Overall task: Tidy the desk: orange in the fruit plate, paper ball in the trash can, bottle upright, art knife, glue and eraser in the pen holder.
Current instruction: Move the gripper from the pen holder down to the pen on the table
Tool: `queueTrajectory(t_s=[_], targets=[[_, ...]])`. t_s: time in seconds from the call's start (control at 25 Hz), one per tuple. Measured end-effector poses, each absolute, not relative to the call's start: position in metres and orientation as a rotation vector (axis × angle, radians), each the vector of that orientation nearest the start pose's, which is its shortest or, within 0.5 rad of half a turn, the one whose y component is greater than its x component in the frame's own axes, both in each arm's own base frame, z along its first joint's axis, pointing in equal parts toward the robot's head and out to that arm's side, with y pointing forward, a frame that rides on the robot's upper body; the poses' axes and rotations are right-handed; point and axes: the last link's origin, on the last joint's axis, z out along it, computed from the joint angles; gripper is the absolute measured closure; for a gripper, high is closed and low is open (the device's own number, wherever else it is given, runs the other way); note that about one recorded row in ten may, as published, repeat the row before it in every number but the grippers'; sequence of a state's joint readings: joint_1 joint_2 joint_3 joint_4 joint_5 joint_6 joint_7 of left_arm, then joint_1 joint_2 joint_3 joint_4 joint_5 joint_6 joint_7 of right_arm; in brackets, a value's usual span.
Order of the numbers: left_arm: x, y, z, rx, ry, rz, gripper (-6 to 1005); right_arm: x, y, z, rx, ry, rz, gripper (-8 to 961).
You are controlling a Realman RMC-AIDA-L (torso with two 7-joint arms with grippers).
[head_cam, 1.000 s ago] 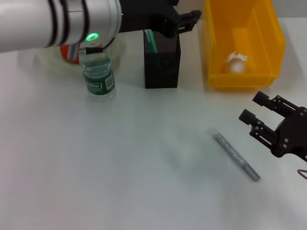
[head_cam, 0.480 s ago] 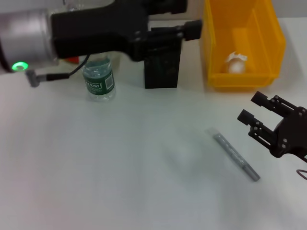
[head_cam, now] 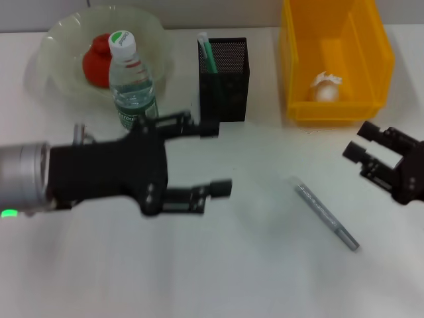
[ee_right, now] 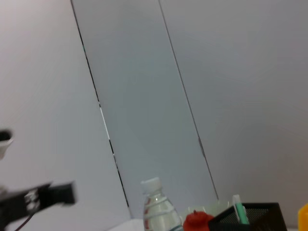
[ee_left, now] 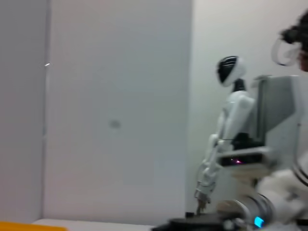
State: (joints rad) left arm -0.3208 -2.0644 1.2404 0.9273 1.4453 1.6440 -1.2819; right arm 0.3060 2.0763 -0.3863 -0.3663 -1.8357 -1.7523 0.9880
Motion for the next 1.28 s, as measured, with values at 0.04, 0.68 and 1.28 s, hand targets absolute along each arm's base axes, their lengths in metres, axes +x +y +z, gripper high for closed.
queueTrajectory(t_s=[0.04, 0.68, 1.28], targets=[[-0.211, 0.273, -0.004, -2.837, -0.096, -1.077, 181, 0.315, 0.248, 0.013, -2.312, 0.651, 1.139, 400], [-0.251, 0.245, -0.029, -2.82, -0.245, -1.077, 186, 0.21, 0.336, 0.086, -2.78, 1.216, 0.196, 401], [-0.252, 0.245, -0.032, -2.817, -0.231, -1.06, 186, 0.152, 0.373, 0.024, -2.611, 1.3, -0.784, 412]])
